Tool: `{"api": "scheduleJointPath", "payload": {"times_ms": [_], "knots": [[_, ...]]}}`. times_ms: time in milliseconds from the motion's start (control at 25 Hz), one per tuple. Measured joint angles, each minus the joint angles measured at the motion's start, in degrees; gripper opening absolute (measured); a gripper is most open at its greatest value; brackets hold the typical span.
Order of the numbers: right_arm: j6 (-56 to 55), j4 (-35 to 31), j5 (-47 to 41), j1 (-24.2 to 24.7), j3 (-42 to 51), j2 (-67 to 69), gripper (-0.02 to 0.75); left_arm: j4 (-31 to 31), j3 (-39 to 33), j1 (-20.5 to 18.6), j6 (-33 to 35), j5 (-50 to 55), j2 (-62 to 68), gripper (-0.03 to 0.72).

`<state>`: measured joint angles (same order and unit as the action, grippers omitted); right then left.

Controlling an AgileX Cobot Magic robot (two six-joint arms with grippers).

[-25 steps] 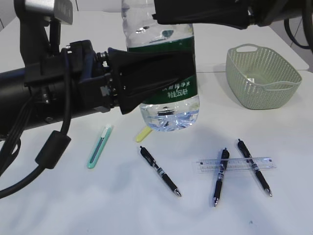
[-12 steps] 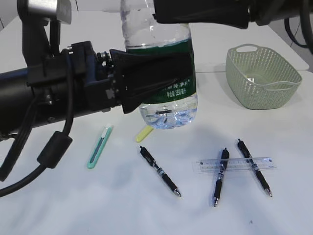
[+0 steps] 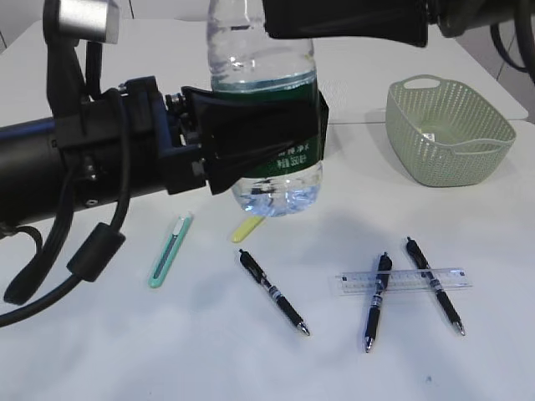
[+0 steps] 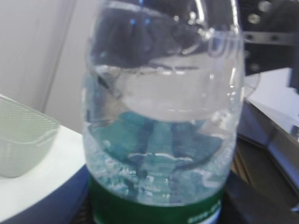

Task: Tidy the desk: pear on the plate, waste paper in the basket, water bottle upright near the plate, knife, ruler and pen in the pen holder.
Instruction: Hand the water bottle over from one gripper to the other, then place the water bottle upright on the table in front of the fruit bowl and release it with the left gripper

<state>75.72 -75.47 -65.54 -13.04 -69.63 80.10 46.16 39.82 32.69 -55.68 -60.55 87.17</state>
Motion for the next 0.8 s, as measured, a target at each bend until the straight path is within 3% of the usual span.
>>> {"api": "scheduleJointPath", "payload": {"times_ms": [440, 800], "knots": [[-12.5, 21.1, -1.5, -0.1, -5.7, -0.2, 0.607, 1.6, 0.0, -12.6, 0.0, 1.8, 0.2, 0.386], [-40.0, 54.2, 1.0, -0.1, -6.0, 0.1, 0.593, 7.3, 0.0, -18.7, 0.0, 1.8, 0.2, 0.385]]}}
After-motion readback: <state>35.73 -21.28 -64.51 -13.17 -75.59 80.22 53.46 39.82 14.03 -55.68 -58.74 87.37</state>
